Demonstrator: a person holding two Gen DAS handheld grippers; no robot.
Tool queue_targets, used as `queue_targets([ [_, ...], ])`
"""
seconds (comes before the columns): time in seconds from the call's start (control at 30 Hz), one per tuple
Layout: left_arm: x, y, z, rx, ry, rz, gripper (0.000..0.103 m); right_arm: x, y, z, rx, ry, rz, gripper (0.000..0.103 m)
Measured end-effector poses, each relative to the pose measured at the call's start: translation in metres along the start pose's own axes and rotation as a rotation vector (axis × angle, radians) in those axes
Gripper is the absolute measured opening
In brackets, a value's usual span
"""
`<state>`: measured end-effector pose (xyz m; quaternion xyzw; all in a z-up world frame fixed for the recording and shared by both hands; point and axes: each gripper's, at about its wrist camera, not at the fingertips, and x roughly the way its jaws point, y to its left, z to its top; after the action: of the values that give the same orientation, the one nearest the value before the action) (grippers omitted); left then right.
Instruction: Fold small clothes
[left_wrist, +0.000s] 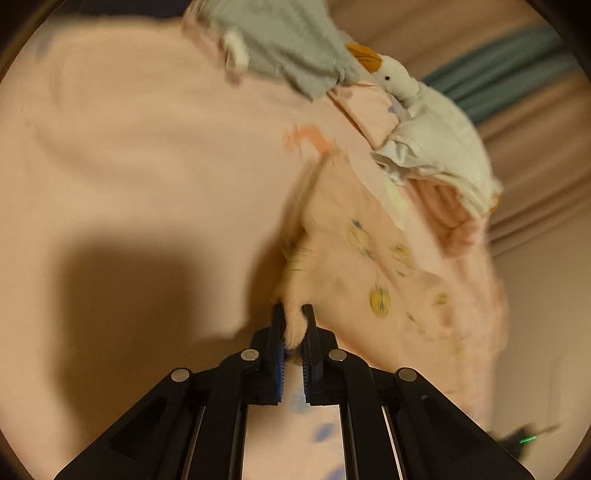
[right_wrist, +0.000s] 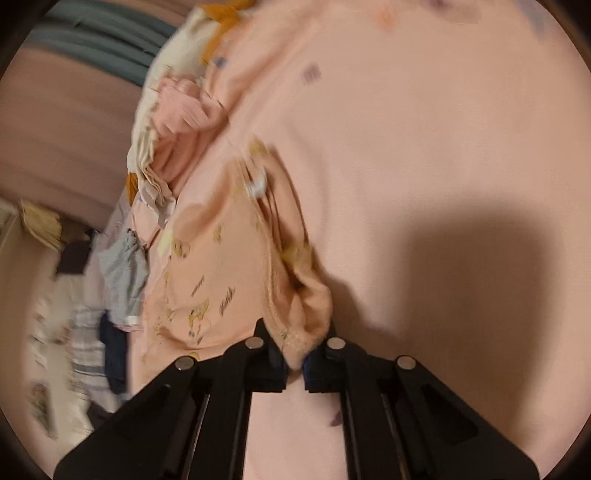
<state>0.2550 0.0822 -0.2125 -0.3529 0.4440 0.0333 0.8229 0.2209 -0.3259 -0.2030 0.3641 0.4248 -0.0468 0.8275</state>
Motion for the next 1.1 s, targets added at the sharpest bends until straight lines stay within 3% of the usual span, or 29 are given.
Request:
queue_targets([
  [0.13,-0.027,0.003,0.004,0.139,0.036,0.038,0.006,-0.014,0.020,0.007,-0.155,0.017,-0.061,0.007],
  [0.23,-0.034,0.011,-0.004,0.180,0.061,0.062,0.006,-0.007,0.024,-0.002,-0.258,0.055,-0.166,0.011],
  [0.3,-0.024,0.017,-0.015,0.199,0.116,0.091,0.006,-0.001,0.014,-0.008,-0.259,0.067,-0.247,0.017],
  [0.33,-0.018,0.016,-0.017,0.209,0.135,0.102,0.006,-0.001,0.007,-0.010,-0.258,0.062,-0.270,0.014],
  [0.4,-0.019,0.022,-0.020,0.213,0.118,0.083,0.008,-0.006,-0.005,-0.010,-0.246,0.059,-0.221,0.014],
  [0.47,-0.030,0.026,-0.016,0.171,0.106,0.097,0.008,-0.014,-0.009,-0.006,-0.235,0.073,-0.216,0.024],
  [0.53,-0.043,0.028,-0.013,0.137,0.103,0.126,0.008,-0.028,-0.005,-0.005,-0.250,0.068,-0.267,0.040],
  [0.6,-0.062,0.027,-0.014,0.125,0.092,0.066,0.008,-0.042,0.006,-0.010,-0.278,0.034,-0.292,0.045],
  [0.67,-0.074,0.025,-0.023,0.104,0.087,-0.022,0.015,-0.054,0.013,-0.017,-0.268,0.030,-0.217,0.059],
  [0.7,-0.073,0.021,-0.030,0.089,0.102,-0.079,0.030,-0.055,0.014,-0.021,-0.237,0.050,-0.162,0.073],
  [0.73,-0.067,0.016,-0.040,0.067,0.128,-0.144,0.039,-0.054,0.013,-0.026,-0.203,0.077,-0.116,0.076],
  [0.83,-0.037,-0.001,-0.061,0.029,0.177,-0.252,0.039,-0.032,0.016,-0.044,-0.093,0.181,0.078,0.076],
  [0.9,-0.012,-0.010,-0.072,0.003,0.175,-0.301,0.039,-0.016,0.015,-0.051,-0.024,0.195,0.131,0.075],
  [0.97,0.013,-0.016,-0.079,-0.069,0.215,-0.291,0.039,0.007,0.008,-0.056,0.102,0.236,0.156,0.075],
  [1.1,0.025,-0.014,-0.071,-0.200,0.099,-0.342,0.039,0.020,0.005,-0.058,0.222,0.204,0.226,0.075],
])
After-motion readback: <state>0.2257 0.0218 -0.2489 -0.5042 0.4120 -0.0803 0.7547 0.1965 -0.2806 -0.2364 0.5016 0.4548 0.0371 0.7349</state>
